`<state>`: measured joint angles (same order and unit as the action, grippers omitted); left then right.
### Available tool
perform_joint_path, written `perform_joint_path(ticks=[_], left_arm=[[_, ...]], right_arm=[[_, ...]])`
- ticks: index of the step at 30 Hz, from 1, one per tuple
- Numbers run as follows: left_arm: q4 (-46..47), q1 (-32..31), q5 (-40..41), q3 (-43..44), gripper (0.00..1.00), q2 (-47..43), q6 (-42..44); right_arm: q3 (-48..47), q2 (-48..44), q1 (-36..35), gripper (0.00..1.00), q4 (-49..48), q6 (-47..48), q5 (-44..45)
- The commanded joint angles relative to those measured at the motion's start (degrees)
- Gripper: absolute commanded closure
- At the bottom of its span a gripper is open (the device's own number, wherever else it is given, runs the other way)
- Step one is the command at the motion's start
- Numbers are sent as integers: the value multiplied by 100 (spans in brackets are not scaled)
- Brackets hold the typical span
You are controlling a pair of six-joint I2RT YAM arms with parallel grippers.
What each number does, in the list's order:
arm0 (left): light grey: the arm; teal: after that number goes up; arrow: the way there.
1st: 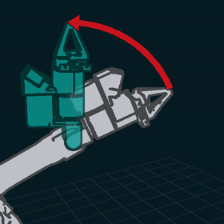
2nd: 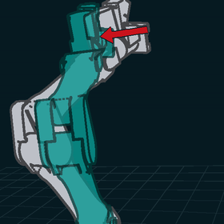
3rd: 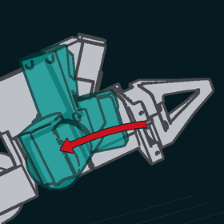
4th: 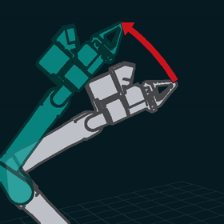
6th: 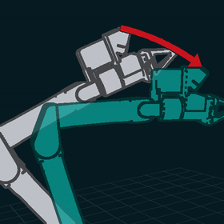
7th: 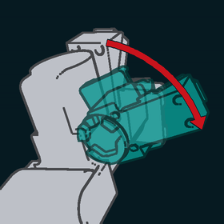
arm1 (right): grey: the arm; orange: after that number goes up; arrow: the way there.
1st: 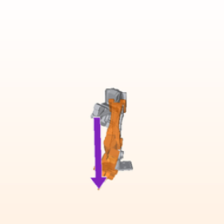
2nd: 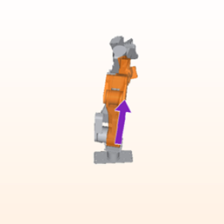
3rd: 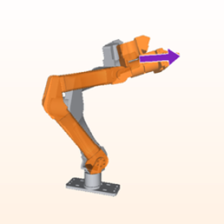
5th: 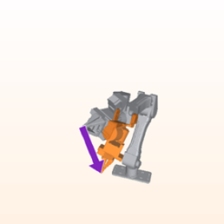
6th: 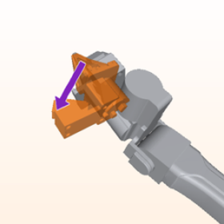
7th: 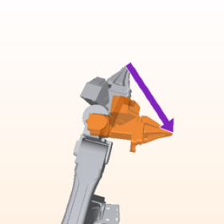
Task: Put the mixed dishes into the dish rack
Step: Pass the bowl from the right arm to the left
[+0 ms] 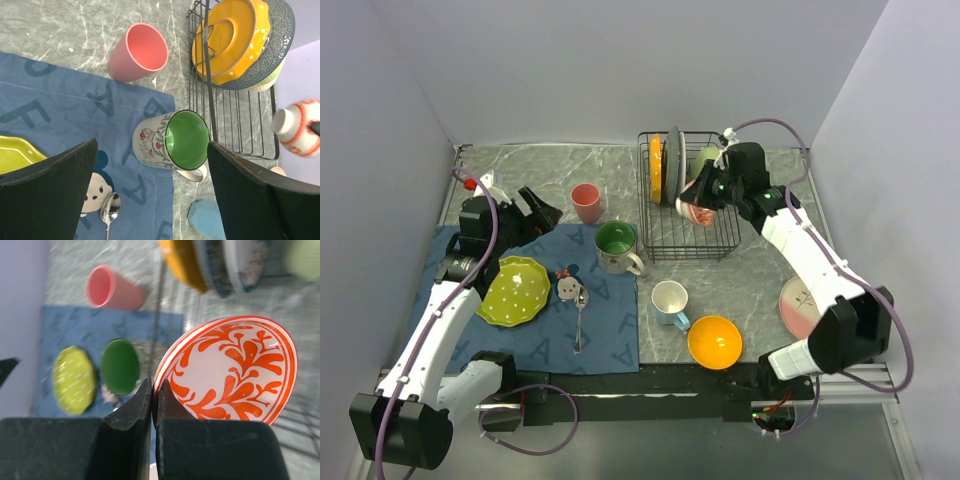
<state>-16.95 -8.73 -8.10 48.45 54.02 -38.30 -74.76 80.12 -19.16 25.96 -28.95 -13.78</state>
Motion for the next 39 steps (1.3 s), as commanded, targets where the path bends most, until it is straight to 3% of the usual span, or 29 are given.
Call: perform_joint_path(ticks=[1, 15, 24, 39], left_arm=[[43, -15, 107, 104, 3, -146, 86], [-45, -15, 195, 104, 3, -199, 113], [-80, -23, 274, 86, 3, -234, 139], [-98, -15, 335, 33, 3, -260, 157]], right_arm=[[-364, 241, 210, 100, -1083, -329, -1556], [-355, 1655, 369, 100, -1655, -981, -2462], [-575, 2429, 378, 100, -1549, -1025, -2507], [-584, 2887, 474, 96, -1374, -999, -2243]])
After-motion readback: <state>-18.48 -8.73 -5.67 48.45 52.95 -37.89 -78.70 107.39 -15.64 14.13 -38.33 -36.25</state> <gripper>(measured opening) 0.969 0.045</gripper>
